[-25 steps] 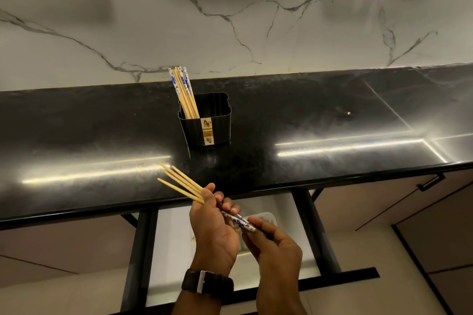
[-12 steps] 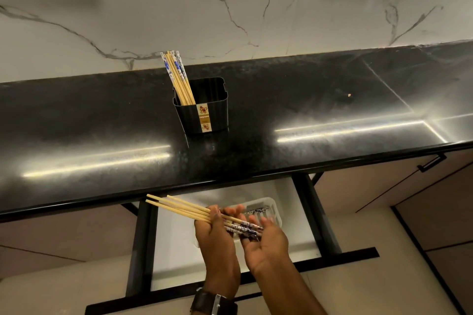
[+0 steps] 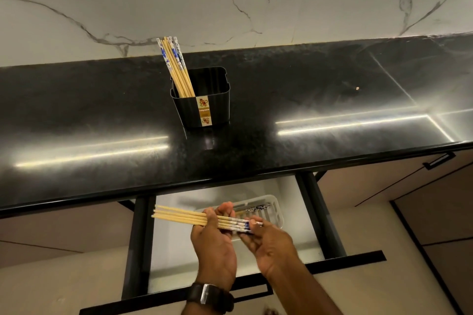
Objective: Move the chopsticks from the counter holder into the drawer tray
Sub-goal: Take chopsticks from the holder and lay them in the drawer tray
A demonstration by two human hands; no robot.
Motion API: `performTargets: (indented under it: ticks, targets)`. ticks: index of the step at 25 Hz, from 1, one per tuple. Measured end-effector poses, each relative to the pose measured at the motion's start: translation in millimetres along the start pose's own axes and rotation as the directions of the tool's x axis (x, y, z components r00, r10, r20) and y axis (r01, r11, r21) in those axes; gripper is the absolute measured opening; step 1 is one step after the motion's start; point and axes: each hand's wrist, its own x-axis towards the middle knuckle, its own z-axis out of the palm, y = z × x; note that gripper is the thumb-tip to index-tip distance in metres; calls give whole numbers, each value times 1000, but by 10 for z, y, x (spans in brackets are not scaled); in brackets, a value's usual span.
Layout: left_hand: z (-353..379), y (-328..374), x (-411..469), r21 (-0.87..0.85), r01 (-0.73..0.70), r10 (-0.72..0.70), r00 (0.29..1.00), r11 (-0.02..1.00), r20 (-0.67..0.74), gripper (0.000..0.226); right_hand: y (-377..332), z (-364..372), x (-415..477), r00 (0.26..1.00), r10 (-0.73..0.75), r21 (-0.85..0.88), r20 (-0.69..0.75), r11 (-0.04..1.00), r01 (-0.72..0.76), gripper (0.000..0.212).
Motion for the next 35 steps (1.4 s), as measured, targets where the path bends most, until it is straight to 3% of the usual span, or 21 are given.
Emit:
performTargets:
  ticks: [4,6,9,11,16,21,24,27,29,31,33,34,35]
  targets:
    - [-132,249,299,15,41,-38,991,999,-130,18,-432,-177,385,994,45,-101,-97,993,-55,12]
    - [-156,138,390,22,106,-98,966,994,-240,16,-463,-88,487,988,127,-41,-86,990,-131,2]
    - [-138,-83,518,-69,228,-237,898,971,-370,23,-325,92,606,967,249,59,-49,968,-246,10]
    - [-118,-141,619,-114,231,-258,867,966,-426,28,-257,158,696,959,280,83,-53,958,-275,16]
    - [-124,-156,859,-29,401,-378,835,916,-399,40,-280,202,863,949,261,21,-176,965,-261,34]
    - [-97,16,734,-63,433,-431,848,899,-309,32,-419,198,565,949,300,-7,-91,953,-302,25]
    - [-23,206,538,-71,389,-393,882,919,-260,29,-466,295,202,972,233,-73,8,970,-232,18]
    - [138,495,438,-124,391,-409,892,912,-191,37,-562,524,-177,994,-105,-129,43,986,110,21]
    - [315,740,355,-127,332,-343,936,935,-74,30,-796,832,-466,873,-452,-189,182,855,483,18]
    - [504,992,269,-77,210,-210,978,975,-1,23,-1128,1312,-626,614,-703,-218,358,576,787,13]
    - [640,1176,180,-11,94,-93,994,996,52,20,-1457,1920,-519,368,-803,-240,469,285,928,11]
    - [680,1236,152,19,58,-59,996,998,70,19,-1606,2248,-392,318,-806,-287,500,192,938,14]
    - [697,1269,142,47,38,-42,996,998,80,18,-1745,2557,-265,319,-783,-362,534,129,923,23]
